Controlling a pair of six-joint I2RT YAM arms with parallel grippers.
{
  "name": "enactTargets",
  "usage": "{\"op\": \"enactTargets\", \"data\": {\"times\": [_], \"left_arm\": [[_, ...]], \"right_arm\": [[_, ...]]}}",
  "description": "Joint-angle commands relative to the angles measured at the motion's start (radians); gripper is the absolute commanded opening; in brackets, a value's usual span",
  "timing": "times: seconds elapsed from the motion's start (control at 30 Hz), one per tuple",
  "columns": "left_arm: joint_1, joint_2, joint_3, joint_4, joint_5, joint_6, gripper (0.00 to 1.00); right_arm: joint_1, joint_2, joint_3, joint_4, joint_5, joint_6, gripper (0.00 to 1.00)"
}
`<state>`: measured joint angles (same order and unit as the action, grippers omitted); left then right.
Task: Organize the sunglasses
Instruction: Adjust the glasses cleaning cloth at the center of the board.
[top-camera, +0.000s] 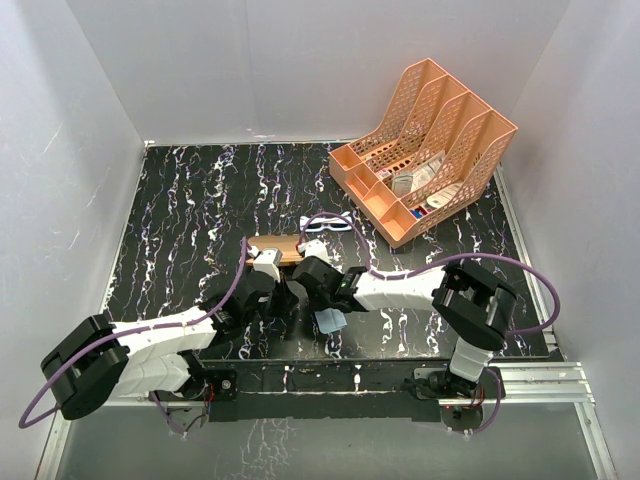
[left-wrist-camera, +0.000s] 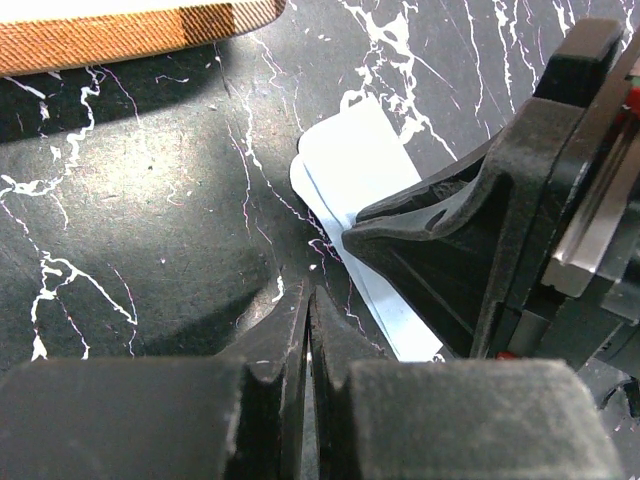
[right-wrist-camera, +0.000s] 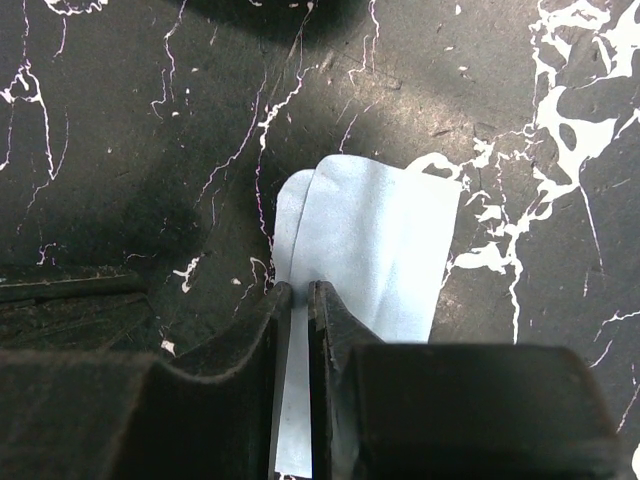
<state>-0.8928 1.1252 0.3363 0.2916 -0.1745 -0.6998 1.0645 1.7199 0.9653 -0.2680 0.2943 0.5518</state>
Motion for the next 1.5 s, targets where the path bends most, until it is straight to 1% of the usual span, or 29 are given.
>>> {"op": "enactTargets", "data": {"times": [0.0,0.13,0.23,0.37,0.53,0.6,0.7,0.83,1.03,1.1,1.47], "left_arm": [[0.003,0.007,0.005,0.014,0.005,-0.002,0.0],[0.003,0.01,0.01,0.013,0.007,0.0,0.0],[0.003,0.01,0.012,0.014,0.006,0.0,0.0],[0.004,0.012,0.013,0.014,0.009,0.0,0.0],[0.005,0.012,0.013,0.013,0.01,0.002,0.0],[0.003,0.012,0.012,0.014,0.01,0.0,0.0],[0.003,0.013,0.012,0.015,0.011,0.0,0.0],[0.004,0.013,0.01,0.017,0.011,-0.001,0.0],[0.004,0.013,0.004,0.021,0.013,-0.004,0.0],[0.003,0.014,0.003,0.024,0.015,-0.006,0.0],[0.003,0.018,0.001,0.029,0.015,-0.009,0.0]], "right_arm": [[-0.009,-0.048,-0.009,-0.004,-0.005,0.004,0.12],[-0.011,-0.049,-0.011,-0.002,-0.012,0.001,0.1],[-0.012,-0.051,-0.014,0.001,-0.013,0.002,0.11],[-0.013,-0.049,-0.014,0.0,-0.015,0.0,0.05],[-0.012,-0.053,-0.014,0.001,-0.013,0.0,0.03],[-0.012,-0.057,-0.014,0.001,-0.012,0.0,0.04],[-0.013,-0.063,-0.011,0.001,-0.012,-0.001,0.08],[-0.012,-0.065,-0.009,-0.002,-0.012,-0.001,0.09],[-0.012,-0.068,-0.01,-0.004,-0.013,0.0,0.05],[-0.013,-0.068,-0.012,0.001,-0.016,0.0,0.01],[-0.012,-0.079,-0.005,-0.005,-0.022,-0.001,0.0]]}}
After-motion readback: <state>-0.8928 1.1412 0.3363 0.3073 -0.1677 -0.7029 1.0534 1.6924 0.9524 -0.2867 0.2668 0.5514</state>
